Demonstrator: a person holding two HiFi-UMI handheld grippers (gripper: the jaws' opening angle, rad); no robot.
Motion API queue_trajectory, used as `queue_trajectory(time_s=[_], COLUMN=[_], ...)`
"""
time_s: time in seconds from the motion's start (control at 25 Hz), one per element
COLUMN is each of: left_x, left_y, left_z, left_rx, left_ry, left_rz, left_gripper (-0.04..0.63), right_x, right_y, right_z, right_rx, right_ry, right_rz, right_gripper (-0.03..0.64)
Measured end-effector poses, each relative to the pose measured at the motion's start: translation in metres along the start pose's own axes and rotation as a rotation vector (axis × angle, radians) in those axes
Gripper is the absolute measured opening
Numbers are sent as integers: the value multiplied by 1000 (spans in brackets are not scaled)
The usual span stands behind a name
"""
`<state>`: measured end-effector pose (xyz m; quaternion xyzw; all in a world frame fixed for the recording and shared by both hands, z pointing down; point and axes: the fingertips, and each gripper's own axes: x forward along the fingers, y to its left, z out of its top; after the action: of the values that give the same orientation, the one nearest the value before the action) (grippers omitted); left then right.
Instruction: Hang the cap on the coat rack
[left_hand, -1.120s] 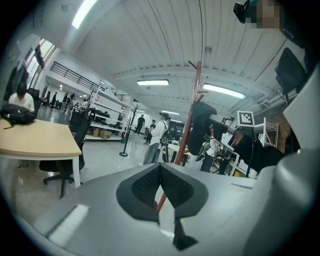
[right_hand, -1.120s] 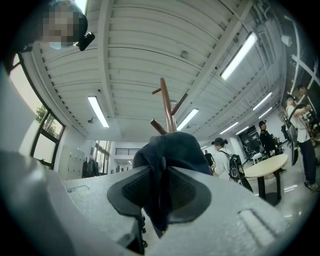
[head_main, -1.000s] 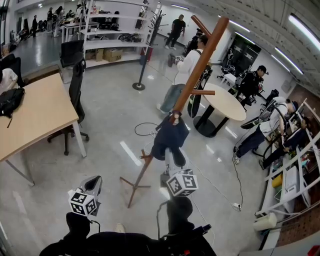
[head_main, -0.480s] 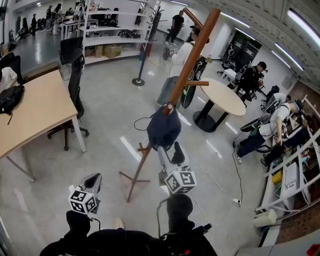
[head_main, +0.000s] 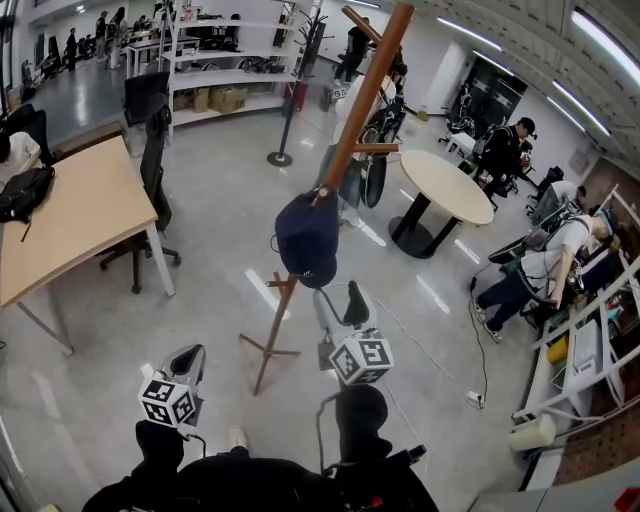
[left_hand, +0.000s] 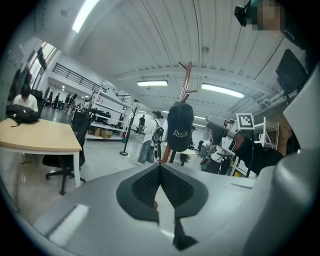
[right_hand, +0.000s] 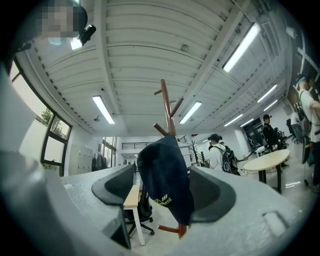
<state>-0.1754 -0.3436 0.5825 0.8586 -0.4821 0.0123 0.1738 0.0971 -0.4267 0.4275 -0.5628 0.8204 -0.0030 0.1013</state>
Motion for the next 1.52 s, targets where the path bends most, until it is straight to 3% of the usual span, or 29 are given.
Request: queue_trajectory(time_s=[0.24,0.36,0.6,0.92,1.28,1.52], left_x=[-11,-17,-26,-34,-47,-57], left_y=[-19,-30,-54,-89,-122,-134], left_z=[-2,-2,-7,-10,-15,-14], left_rx=[6,8,19,32,48,59], left_ry=[-16,-30,-40,-60,-66,-79], left_rz=[14,16,23,9,-12,-17], left_gripper=[2,2,2,2,2,2], right_x=[-21,-36,-64,-101,-149,-176], right_y=[-3,-7,-6,-4,9,28], right_z=[-1,2,11,-12,-24,-26], right_rx=[-6,-6,42,50,53,16], right_ry=[26,24,10,73,135,123], right_rz=[17,14,45,70,103,149], right_gripper=[321,235,137,10,3,2])
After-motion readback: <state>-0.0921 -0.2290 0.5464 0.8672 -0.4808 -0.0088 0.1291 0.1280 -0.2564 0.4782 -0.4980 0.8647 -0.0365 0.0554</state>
